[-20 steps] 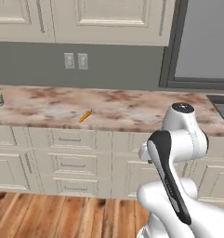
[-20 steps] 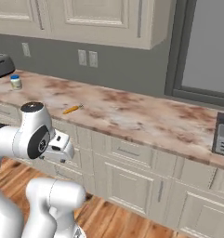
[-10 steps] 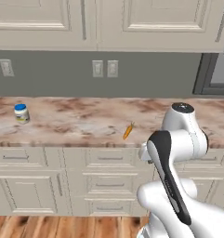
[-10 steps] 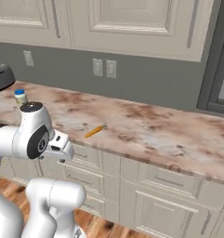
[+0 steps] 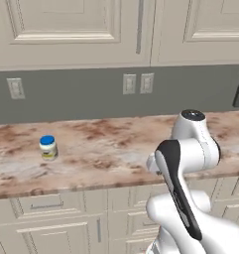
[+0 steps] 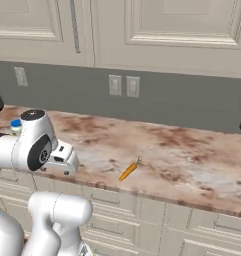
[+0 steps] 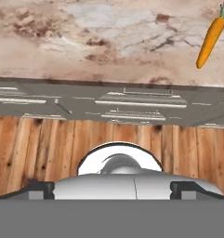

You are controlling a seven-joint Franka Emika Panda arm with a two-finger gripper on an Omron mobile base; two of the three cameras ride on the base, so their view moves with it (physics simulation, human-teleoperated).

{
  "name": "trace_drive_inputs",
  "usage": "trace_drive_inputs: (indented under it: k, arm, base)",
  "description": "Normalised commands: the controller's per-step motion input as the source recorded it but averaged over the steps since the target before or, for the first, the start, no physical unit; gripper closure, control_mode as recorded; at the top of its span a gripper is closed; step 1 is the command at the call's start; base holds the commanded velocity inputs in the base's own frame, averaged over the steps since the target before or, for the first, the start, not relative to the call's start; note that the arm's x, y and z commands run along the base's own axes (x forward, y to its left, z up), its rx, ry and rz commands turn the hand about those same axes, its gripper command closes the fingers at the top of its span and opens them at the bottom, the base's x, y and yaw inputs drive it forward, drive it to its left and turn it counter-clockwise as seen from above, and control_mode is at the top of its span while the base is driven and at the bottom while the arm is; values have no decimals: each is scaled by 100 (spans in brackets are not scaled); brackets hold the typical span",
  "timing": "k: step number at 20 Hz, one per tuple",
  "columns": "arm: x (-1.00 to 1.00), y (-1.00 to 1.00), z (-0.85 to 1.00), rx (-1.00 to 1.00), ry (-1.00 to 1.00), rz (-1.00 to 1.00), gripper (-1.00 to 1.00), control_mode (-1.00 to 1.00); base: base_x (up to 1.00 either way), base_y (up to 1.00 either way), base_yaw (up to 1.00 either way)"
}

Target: Place the onion and carrot inside the fridge drawer. Close the drawer after placing the vegetables.

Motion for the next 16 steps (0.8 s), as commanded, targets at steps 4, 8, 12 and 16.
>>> trace_drive_inputs:
  k: [4,8,12,16]
  arm:
    - [0,0,0,0,0,0,-100,100]
    - [0,0,0,0,0,0,-100,100]
    - [0,0,0,0,0,0,-100,100]
    - [12,-3,-2,0,1,0,-100,-100]
  base:
    - [34,-15,-27]
    - [32,-54,-21]
    - [35,-50,-12]
    - [31,-21,-4]
